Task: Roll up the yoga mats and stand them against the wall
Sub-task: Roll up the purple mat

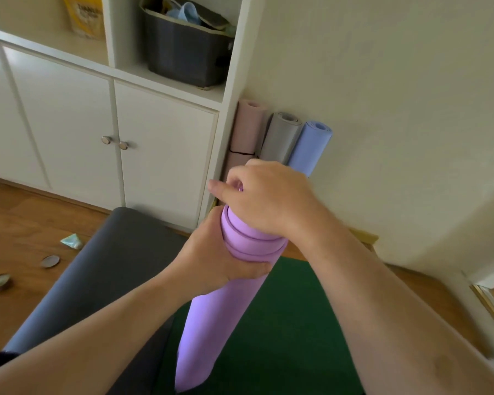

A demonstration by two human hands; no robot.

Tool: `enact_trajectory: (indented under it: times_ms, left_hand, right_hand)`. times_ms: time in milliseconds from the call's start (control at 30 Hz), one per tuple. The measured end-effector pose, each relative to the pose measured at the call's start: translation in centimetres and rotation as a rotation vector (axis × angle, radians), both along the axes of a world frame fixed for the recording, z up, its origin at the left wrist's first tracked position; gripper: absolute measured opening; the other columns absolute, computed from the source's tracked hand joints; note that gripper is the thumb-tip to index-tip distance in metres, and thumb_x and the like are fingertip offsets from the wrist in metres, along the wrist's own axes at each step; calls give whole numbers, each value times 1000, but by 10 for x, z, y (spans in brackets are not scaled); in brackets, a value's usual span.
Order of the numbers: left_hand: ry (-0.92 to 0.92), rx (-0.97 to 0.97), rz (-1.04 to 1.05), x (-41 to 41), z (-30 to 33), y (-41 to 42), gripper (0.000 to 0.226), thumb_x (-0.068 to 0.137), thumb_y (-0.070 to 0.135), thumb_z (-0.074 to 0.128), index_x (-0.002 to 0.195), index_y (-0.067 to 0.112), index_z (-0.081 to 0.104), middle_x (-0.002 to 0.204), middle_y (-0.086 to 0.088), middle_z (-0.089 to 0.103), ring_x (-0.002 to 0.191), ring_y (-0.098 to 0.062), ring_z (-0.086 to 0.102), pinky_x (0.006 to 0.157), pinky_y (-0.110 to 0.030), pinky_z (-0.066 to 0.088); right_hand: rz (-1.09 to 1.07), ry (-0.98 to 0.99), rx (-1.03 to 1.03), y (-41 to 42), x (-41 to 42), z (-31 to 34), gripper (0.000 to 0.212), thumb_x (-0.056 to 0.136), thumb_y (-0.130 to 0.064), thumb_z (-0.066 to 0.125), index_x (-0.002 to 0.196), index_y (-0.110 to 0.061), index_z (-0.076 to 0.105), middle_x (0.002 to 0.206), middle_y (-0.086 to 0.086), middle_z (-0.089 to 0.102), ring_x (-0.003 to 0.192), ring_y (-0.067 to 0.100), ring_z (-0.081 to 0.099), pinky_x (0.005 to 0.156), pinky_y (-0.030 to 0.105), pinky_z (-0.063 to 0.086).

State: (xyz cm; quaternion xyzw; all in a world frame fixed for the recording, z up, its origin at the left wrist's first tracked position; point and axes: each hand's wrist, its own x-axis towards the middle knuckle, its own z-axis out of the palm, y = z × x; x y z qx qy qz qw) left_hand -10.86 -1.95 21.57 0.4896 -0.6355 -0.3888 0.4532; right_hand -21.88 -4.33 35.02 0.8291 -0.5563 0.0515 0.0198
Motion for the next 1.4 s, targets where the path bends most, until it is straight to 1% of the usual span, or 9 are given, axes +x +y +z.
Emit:
enact_trajectory:
  times_ms: [167, 467, 567, 633, 767, 900, 1167, 1267, 1400]
  left_hand:
    - [-54, -38, 65, 10, -11, -4, 115, 49, 51, 103, 146, 39, 43, 119, 31, 64, 112, 18, 57, 81, 3, 43]
    - [-147, -46, 169, 13, -6, 3, 87, 55, 52, 98, 129, 42, 55, 102, 28, 66, 97, 23, 57, 71, 2, 42]
    - [-51, 19, 160, 20, 0, 11, 94, 53, 50, 102, 131, 45, 49, 108, 27, 66, 98, 21, 58, 69, 0, 46]
    - [-24, 34, 119, 23, 7, 16, 84, 56, 41, 104, 118, 53, 48, 103, 31, 68, 95, 23, 58, 65, -1, 47]
    - [6, 25, 92, 23, 10, 18, 76, 58, 36, 104, 107, 54, 48, 101, 48, 60, 94, 19, 61, 66, -2, 47]
    - [-6, 21, 124, 25, 4, 17, 94, 48, 52, 104, 125, 46, 49, 106, 28, 68, 97, 10, 66, 72, -6, 51]
    - [-12, 83, 142, 33, 10, 22, 96, 50, 53, 103, 127, 47, 46, 109, 23, 67, 94, 11, 65, 68, -10, 53]
    - [4, 72, 122, 34, 9, 23, 94, 52, 49, 103, 124, 50, 44, 110, 24, 65, 98, 17, 60, 69, -5, 50]
    - [-25, 35, 126, 32, 4, 23, 104, 49, 51, 104, 136, 39, 48, 110, 26, 69, 99, 11, 66, 81, -13, 55]
  right_hand:
    - [-11, -33, 33, -7, 16, -22, 53, 99, -77, 34, 103, -33, 65, 108, -8, 58, 106, 21, 54, 84, 46, 44]
    - [-16, -76, 104, -8, 26, -52, 49, 95, -78, 38, 110, -40, 67, 116, -11, 60, 118, 17, 52, 91, 44, 42]
    - [-6, -274, 385, -11, 24, -27, 59, 96, -77, 39, 137, -41, 63, 144, -12, 60, 138, 14, 50, 112, 42, 39]
    - [-11, -474, 371, -15, 18, 5, 56, 108, -61, 39, 144, -25, 62, 147, -1, 63, 136, 19, 56, 109, 36, 42]
    - [-43, -432, 93, -21, 17, 13, 51, 111, -52, 32, 111, -14, 66, 105, 9, 70, 96, 20, 63, 78, 36, 49]
    - [-122, -133, 269, -15, 29, -52, 54, 104, -68, 20, 101, -33, 61, 109, -3, 63, 105, 26, 60, 95, 50, 47]
    - [-106, -298, 343, -27, 36, -28, 59, 107, -67, 24, 100, -21, 60, 106, 0, 64, 104, 25, 60, 90, 42, 44]
    - [-74, -420, 139, -33, 38, -17, 53, 108, -62, 24, 95, -25, 60, 93, -3, 60, 95, 24, 59, 85, 44, 45]
    - [-86, -115, 252, -21, 39, -58, 62, 104, -66, 16, 100, -30, 66, 102, -4, 68, 101, 25, 62, 94, 50, 47]
